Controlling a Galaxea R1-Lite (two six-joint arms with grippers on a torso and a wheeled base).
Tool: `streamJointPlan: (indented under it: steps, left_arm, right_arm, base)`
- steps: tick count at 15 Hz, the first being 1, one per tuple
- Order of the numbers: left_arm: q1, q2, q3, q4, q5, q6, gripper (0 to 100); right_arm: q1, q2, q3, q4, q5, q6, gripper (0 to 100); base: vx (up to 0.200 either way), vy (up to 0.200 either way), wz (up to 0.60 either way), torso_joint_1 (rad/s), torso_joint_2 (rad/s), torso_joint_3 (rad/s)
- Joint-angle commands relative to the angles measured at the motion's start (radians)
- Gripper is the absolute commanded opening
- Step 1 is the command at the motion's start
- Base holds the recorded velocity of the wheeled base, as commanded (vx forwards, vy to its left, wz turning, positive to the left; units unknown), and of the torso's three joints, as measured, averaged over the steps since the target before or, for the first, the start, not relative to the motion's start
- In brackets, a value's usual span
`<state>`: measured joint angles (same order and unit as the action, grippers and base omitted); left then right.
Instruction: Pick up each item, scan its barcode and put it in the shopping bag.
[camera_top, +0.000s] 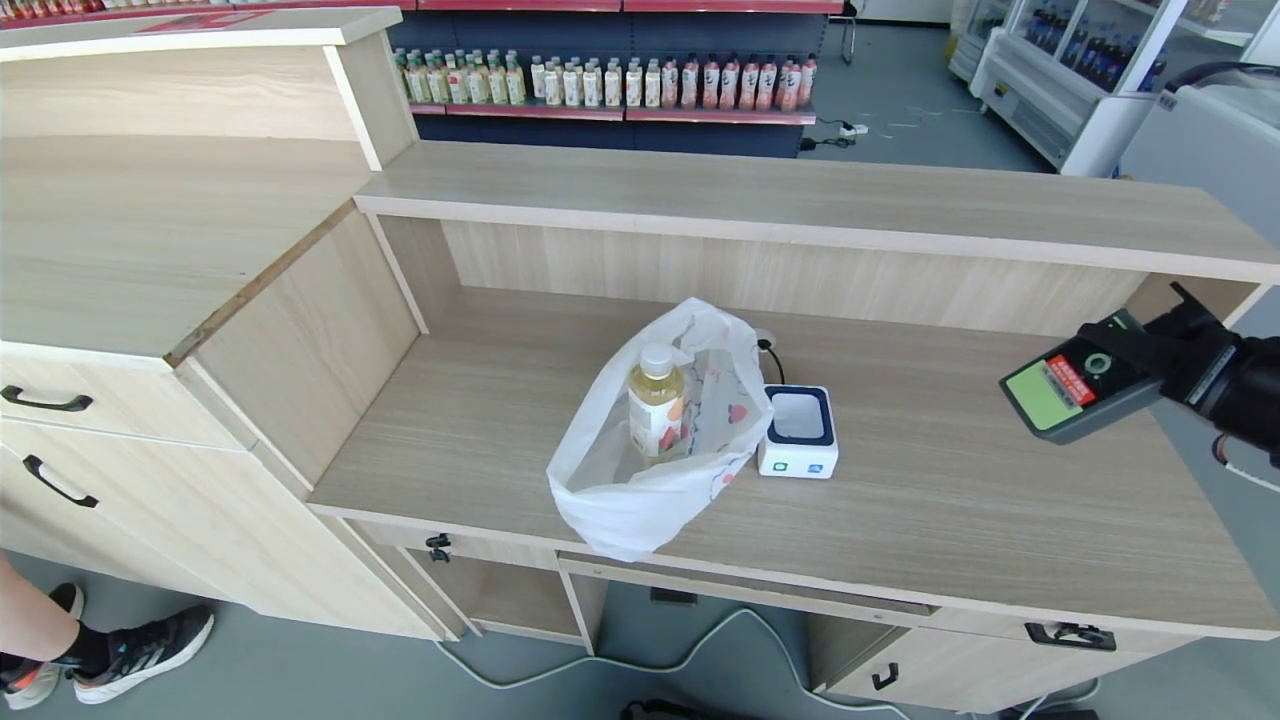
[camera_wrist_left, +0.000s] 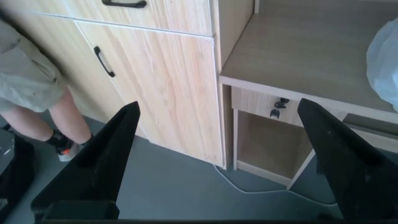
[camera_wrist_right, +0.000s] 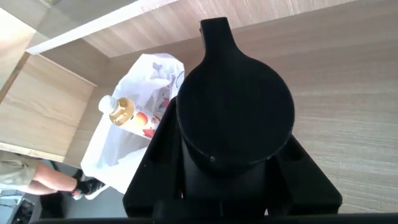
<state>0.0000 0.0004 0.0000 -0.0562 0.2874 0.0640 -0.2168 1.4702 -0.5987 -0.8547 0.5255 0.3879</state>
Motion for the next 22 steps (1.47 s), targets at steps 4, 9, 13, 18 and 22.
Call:
streamJointPlan:
  steps: [4, 9, 13, 18, 22]
  left_arm:
    - [0.0, 0.0, 0.0, -0.001, -0.001, 0.0, 100]
    - [-0.002, 0.0, 0.0, 0.001, -0.007, -0.004, 100]
    - [0.0, 0.0, 0.0, 0.001, -0.002, -0.004, 100]
    - [0.0, 0.0, 0.0, 0.001, -0.001, -0.004, 100]
    - [0.0, 0.0, 0.0, 0.001, -0.001, -0.004, 100]
  right_arm:
    - [0.034, 0.013, 0.005, 0.0, -0.001, 0.0, 0]
    - [0.059, 0.039, 0.005, -0.09, -0.001, 0.057, 0]
    - [0.062, 0.11, 0.022, -0.23, -0.001, 0.134, 0]
    - [0.068, 0.314, -0.007, -0.431, 0.016, 0.2, 0]
    - [0.102, 0.483, -0.096, -0.521, 0.111, 0.267, 0]
  base:
    - [0.0, 0.0, 0.0, 0.0, 0.0, 0.0]
    - [0.0, 0.2, 0.0, 0.001, 0.0, 0.002]
    - [0.0, 0.05, 0.0, 0.003, 0.0, -0.001]
    - [0.0, 0.0, 0.0, 0.0, 0.0, 0.0]
    - [0.0, 0.0, 0.0, 0.0, 0.0, 0.0]
